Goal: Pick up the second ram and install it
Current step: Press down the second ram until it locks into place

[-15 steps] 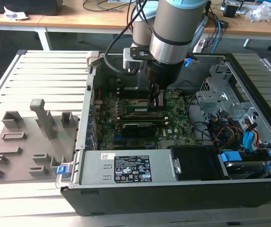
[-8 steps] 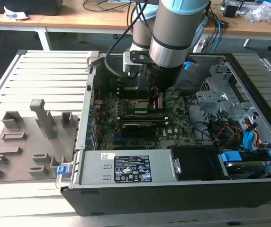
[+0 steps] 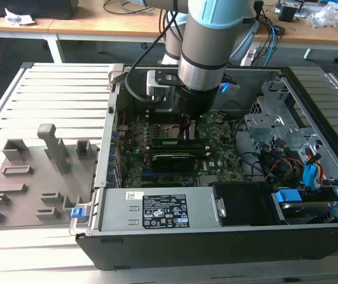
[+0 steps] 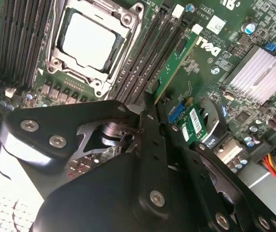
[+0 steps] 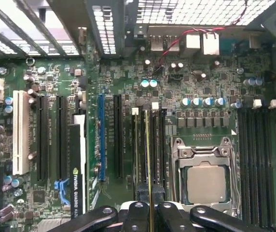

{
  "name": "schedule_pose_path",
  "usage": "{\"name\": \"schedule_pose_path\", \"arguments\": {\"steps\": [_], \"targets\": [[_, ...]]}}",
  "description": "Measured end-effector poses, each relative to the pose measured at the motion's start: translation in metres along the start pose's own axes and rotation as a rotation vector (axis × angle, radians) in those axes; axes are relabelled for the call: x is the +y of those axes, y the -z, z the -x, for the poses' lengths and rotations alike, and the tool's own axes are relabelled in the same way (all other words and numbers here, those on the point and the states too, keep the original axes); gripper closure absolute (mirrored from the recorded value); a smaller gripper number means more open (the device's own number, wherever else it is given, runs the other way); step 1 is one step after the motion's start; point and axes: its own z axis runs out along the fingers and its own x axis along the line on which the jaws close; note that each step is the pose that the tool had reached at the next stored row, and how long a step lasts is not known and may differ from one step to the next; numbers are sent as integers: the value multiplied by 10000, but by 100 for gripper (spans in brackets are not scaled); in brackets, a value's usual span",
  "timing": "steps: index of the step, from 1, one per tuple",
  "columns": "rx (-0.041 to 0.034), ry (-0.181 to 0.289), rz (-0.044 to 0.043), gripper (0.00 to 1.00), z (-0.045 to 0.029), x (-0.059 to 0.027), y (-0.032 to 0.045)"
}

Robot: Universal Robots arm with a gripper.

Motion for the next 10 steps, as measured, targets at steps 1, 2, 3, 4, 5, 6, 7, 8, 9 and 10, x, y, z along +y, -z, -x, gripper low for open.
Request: {"name": "schedule_pose_path", "arguments": {"steps": [1,2,3,4,5,6,7,8,9,10], "targets": [[-6,-138,-7,86,1,0,-8],[-18,-320,-18,86,1,0,-20],[-19,-333,-19,86,0,0,-31],[-18,-328,-19,86,-1,-1,-47],[-17,-317,-19,86,-1,-2,-58],[-18,-308,-19,86,-2,-2,-66],[-17,-300,-17,86,-2,-2,-72],[-16,-288,-17,86,-3,-3,-81],[-10,-215,-12,86,2,-4,-102],[-4,-91,-6,86,12,-4,-114]]}}
